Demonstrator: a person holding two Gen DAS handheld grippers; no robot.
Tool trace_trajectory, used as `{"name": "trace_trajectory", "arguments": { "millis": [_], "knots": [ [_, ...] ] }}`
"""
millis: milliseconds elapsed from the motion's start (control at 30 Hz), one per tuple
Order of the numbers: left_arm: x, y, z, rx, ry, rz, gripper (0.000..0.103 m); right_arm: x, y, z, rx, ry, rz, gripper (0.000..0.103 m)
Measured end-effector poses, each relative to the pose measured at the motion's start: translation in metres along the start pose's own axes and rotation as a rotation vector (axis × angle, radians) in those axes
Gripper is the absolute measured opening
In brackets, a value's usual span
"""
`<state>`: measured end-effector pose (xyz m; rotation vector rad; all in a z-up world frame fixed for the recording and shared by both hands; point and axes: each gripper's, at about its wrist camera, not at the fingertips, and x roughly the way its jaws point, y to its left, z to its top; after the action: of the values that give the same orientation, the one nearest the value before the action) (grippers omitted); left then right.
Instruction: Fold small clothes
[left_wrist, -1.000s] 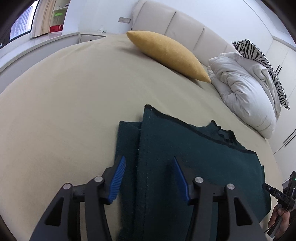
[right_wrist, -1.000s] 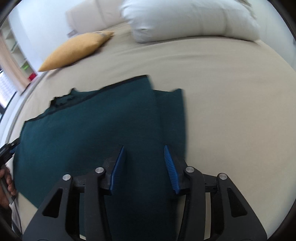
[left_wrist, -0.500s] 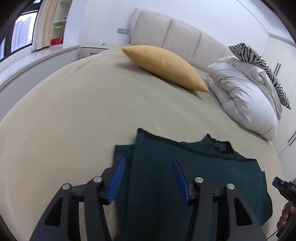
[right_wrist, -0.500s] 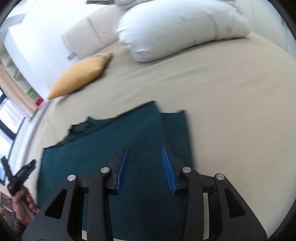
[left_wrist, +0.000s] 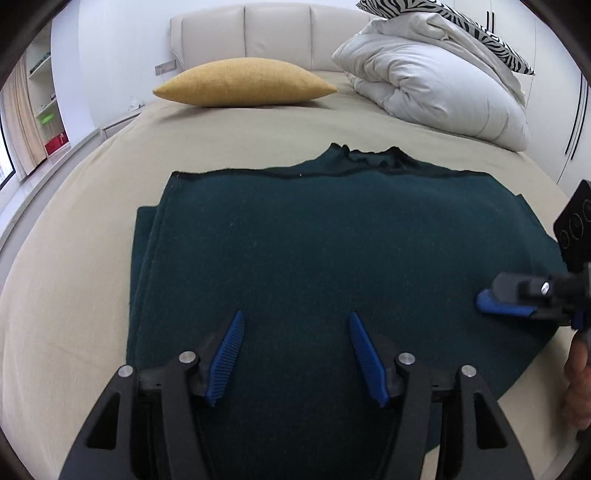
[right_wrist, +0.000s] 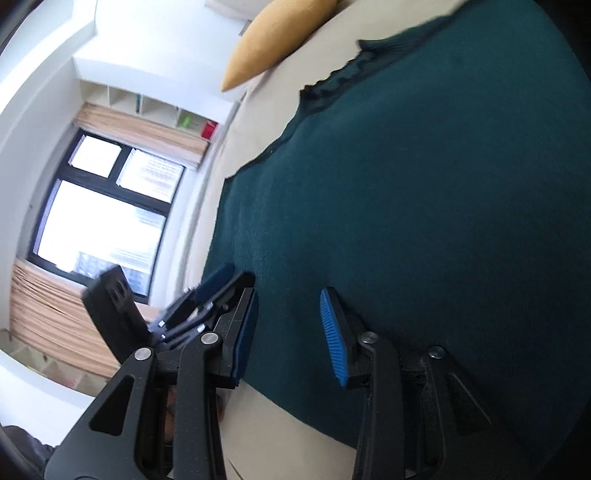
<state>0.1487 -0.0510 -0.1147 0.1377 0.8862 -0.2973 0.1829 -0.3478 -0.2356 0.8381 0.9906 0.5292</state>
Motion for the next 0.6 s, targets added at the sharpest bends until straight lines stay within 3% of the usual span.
{"name": "trace_trajectory", "arguments": {
  "millis": [100, 367, 467, 600],
  "knots": [
    [0.001, 0.007, 0.001, -0.02, 0.012, -0.019, 0.065, -0.032, -0.023, -0.001, 0.059, -0.086, -0.003, 0.031],
    [-0.003, 0.007, 0.0, -0.029, 0.013, -0.013, 0.066, -0.148, -0.072, -0.009, 0.201, -0.369, -0.191, 0.031],
    [-0.003, 0.008, 0.0, -0.038, 0.016, -0.018, 0.066, -0.177, -0.071, -0.014, 0.235, -0.459, -0.283, 0.034],
    [-0.004, 0.011, 0.002, -0.053, 0.024, -0.028, 0.066, -0.185, -0.054, -0.012, 0.207, -0.503, -0.303, 0.041]
  ]
}}
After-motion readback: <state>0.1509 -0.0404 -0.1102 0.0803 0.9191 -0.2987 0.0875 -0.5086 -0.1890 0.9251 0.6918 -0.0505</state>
